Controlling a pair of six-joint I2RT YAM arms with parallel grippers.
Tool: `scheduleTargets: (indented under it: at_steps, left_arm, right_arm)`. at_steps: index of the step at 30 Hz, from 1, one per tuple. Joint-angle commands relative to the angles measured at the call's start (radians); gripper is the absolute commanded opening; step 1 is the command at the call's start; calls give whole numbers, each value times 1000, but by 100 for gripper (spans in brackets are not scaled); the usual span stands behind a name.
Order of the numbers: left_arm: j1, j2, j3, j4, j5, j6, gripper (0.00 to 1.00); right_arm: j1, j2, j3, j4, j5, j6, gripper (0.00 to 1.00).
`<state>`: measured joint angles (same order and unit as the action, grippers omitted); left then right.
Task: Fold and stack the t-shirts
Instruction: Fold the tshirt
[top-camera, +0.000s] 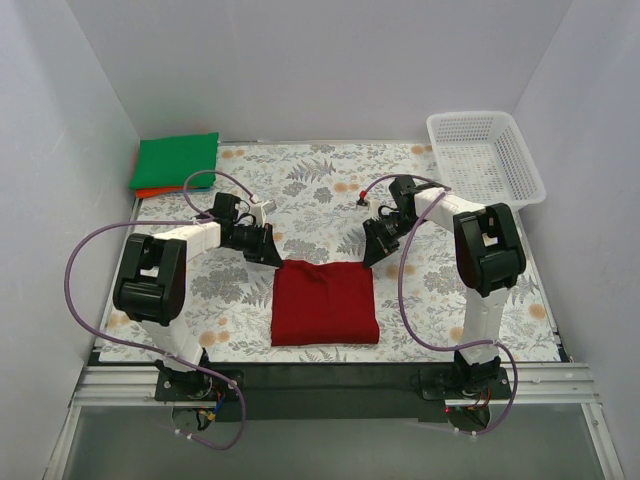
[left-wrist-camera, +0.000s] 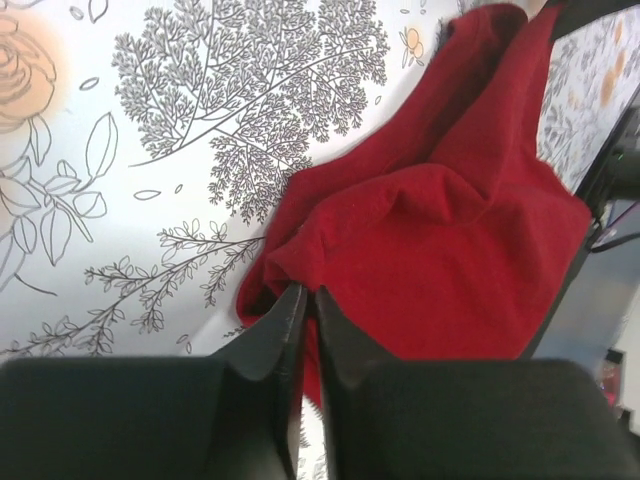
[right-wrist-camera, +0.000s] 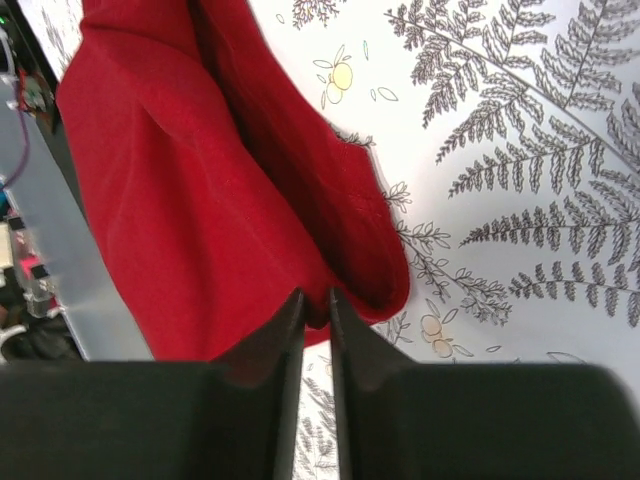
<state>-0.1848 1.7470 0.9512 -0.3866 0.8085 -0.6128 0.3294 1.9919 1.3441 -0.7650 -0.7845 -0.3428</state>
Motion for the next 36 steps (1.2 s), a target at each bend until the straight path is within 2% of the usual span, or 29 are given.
scheduleTargets:
  at_steps: [1,2,7,10,13,22,31,32,34,35,36]
  left_arm:
    - [4,-32,31,5,34,4,4]
    - [5,-58,29,-4,32,22,1]
    - [36,-152,1,-73,-17,74,0]
    - [48,-188,-11,-86,-128,102,0]
    - [51,-195,-15,-77,-172,128,0]
    - [57,-46,18,34,-264,101,0]
    - [64,86,141,77,-264,91,0]
    - [65,92,153,72,-259,85,5]
    - [73,91,198,28,-238,87,19]
    - [77,80,205,16,-233,88,30]
    - [84,37,205,-3,-226,87,34]
  right_arm:
    - [2,-24,-2,3,-24,8,14]
    - [0,-44,-2,0,-15,10,2]
    - [-24,-113,-2,-5,46,11,1]
    - [-36,-152,6,-7,92,11,1]
    - [-39,-154,24,3,139,4,1]
    - [-38,-4,127,76,201,33,1]
    - [-39,67,268,110,269,53,1]
    - [-41,70,285,107,272,56,9]
    - [-39,62,322,98,284,74,36]
    - [-41,51,328,87,287,74,60]
    - [-43,38,332,81,297,73,65]
